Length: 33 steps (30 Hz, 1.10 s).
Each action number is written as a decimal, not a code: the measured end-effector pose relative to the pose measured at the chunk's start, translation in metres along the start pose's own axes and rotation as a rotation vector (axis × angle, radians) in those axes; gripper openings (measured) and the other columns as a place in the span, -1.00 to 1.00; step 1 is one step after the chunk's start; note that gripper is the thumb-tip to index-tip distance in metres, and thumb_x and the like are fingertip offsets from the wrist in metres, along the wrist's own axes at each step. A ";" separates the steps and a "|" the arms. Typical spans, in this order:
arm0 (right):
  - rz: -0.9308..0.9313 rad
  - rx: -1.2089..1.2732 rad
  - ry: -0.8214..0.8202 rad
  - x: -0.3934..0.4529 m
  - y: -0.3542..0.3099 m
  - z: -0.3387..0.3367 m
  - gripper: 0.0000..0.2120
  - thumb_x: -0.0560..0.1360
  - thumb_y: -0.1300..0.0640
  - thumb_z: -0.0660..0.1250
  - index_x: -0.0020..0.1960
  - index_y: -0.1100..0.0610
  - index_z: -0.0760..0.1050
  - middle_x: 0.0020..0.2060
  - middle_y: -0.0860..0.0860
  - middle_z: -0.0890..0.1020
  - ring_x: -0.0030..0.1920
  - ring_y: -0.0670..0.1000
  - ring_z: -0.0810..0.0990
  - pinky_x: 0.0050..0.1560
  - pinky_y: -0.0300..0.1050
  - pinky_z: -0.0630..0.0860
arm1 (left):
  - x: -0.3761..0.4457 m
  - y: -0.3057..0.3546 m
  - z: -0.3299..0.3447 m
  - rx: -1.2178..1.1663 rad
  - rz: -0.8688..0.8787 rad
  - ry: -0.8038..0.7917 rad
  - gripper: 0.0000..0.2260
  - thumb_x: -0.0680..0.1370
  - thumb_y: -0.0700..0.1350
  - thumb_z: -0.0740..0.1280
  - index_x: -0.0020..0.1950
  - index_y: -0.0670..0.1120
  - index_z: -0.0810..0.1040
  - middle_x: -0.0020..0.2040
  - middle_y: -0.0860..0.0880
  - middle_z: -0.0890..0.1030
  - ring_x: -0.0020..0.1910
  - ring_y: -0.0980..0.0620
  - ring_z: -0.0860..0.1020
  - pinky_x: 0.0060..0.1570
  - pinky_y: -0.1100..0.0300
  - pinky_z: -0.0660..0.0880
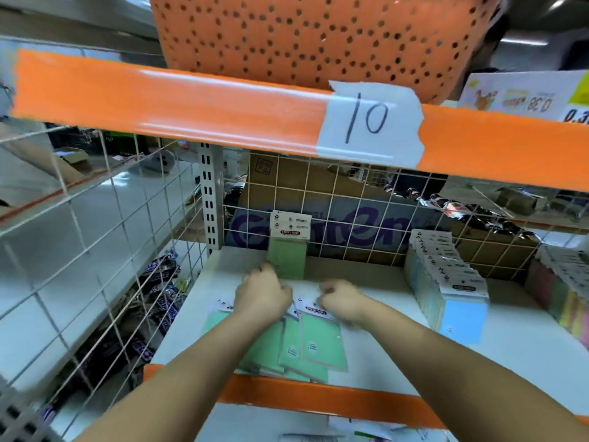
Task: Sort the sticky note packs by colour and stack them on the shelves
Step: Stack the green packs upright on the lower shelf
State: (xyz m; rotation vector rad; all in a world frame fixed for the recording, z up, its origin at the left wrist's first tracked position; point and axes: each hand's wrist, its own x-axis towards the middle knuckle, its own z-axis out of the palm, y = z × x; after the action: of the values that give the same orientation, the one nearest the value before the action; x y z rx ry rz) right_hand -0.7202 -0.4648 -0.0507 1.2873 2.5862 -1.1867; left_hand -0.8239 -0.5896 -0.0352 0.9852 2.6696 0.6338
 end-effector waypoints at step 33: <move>0.335 0.190 -0.161 -0.063 0.012 0.000 -0.70 0.50 -0.02 0.37 -0.27 0.10 0.34 -0.50 0.00 0.37 -0.54 -0.07 0.34 -0.46 -0.31 0.39 | -0.060 0.040 0.008 -0.185 -0.197 -0.298 -0.87 0.51 -0.15 0.35 -0.08 -0.21 0.49 -0.13 -0.13 0.61 -0.10 -0.08 0.59 -0.17 0.16 0.49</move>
State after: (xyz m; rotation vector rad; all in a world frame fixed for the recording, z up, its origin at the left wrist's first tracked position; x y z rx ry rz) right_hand -0.6706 -0.5034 -0.0372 1.5121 2.0850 -1.4234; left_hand -0.7540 -0.5998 -0.0196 0.6954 2.3602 0.6239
